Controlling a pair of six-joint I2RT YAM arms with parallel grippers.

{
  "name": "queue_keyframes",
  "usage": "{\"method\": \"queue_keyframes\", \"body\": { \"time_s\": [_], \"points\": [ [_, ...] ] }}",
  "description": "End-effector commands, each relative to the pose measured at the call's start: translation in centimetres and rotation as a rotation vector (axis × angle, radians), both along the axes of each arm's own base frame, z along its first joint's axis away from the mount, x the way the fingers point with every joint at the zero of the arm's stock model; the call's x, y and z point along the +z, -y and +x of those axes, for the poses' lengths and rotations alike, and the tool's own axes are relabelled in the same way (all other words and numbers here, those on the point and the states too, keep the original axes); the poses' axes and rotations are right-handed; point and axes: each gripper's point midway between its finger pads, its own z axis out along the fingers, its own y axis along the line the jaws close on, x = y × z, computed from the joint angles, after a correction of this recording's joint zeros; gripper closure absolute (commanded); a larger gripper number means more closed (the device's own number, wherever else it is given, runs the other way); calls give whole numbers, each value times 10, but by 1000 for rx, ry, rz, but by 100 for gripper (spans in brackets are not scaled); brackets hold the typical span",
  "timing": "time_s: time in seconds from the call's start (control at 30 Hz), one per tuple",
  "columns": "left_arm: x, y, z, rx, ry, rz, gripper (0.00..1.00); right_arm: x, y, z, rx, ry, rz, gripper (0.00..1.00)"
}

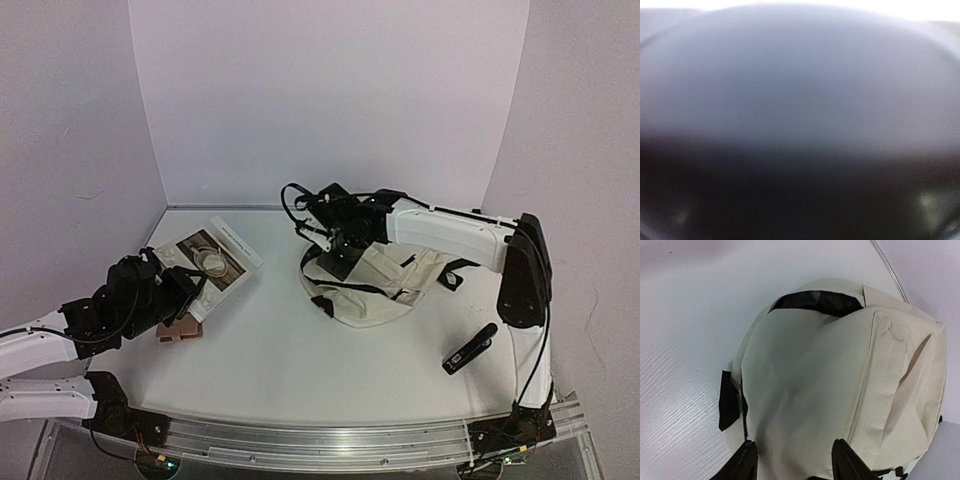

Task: Pack the student bag
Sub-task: Place the book in the student bag.

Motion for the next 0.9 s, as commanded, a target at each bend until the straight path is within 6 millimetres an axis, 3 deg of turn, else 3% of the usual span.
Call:
{"method": "queue_keyframes", "body": {
  "time_s": [0.0,0.1,0.23,0.4,0.67,0.87],
  "points": [
    [25,-1,3,11,81,-61,100,-9,-13,10,-5,-4,-16,37],
    [26,-8,0,24,85,-65,100,-12,-21,2,24,-28,-17,22],
    [22,-13,-4,38,81,-79,100,-15,-34,-10,66,-11,-43,20],
    [19,-12,-4,32,75,-86,100,-29,-31,7,50,83,-170,25],
    [28,-15,-5,32,100,-76,100,-33,-15,26,37,159,-297,31],
    [28,-18,-7,38,100,-75,100,-9,-14,33,17,196,-262,43]
  ]
}}
